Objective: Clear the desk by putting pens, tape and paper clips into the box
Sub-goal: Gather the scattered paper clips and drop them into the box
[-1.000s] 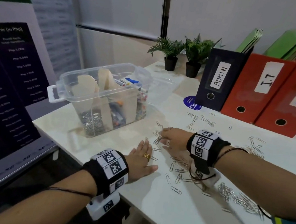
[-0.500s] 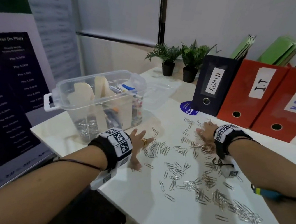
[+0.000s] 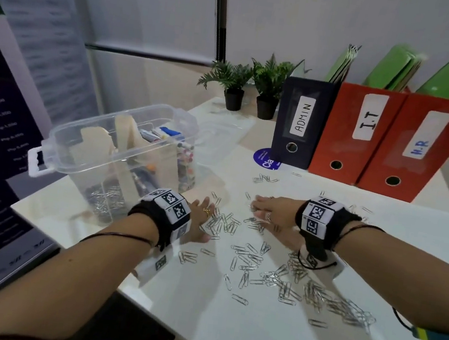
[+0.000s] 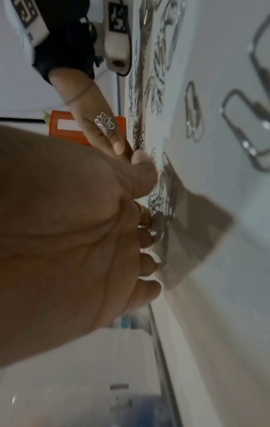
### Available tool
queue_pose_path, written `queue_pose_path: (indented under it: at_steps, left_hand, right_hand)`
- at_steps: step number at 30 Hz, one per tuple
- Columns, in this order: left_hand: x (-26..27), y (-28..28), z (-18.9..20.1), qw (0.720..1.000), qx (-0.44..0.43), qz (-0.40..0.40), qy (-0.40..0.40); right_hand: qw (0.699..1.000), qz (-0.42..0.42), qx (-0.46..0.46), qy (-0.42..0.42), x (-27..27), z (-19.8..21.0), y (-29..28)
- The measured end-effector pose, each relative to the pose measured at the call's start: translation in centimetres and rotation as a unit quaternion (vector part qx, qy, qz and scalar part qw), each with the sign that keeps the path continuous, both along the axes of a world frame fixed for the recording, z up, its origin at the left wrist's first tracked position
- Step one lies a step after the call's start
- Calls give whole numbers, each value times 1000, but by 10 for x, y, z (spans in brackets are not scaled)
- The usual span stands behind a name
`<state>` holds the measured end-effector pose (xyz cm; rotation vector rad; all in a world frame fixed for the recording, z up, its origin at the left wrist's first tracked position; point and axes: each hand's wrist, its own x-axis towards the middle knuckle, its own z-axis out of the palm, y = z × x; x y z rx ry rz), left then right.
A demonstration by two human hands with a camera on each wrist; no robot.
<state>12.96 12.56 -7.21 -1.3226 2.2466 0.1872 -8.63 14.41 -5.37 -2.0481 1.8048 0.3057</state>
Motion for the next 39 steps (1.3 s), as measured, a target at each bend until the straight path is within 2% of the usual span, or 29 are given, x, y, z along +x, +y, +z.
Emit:
queue_pose_path:
  at_steps: [3, 7, 10, 14, 16, 20, 25, 33, 37, 39]
  left_hand:
    - [-15, 0, -8, 996, -11, 26, 79]
    - [-32, 2, 1, 987, 28, -16, 156]
    - [-40, 5, 2, 987, 21, -41, 155]
    - [-54, 18, -1, 985, -118, -17, 124]
    - [-62, 20, -1, 979, -146, 5, 141]
    - [-66, 14, 1, 975, -115, 41, 183]
    - [-66, 7, 1, 977, -95, 19, 188]
    - [-72, 14, 6, 978, -99, 7, 182]
    - [-72, 14, 9, 974, -109, 27, 198]
    - [-71, 15, 10, 973, -105, 29, 204]
  right_hand:
    - [999, 11, -20, -25, -6, 8, 6]
    - [998, -6, -66, 4, -9, 13, 12]
    - [997, 21, -68, 26, 3, 8, 19]
    - [993, 24, -108, 34, 18, 2, 23]
    - [992, 9, -123, 24, 19, -1, 24]
    - [991, 2, -136, 12, 19, -4, 27]
    - [992, -3, -127, 9, 21, -1, 30]
    - [988, 26, -111, 105, 36, -5, 26]
    - [988, 3, -113, 107, 39, 1, 25]
    - [988, -19, -132, 77, 34, 0, 24]
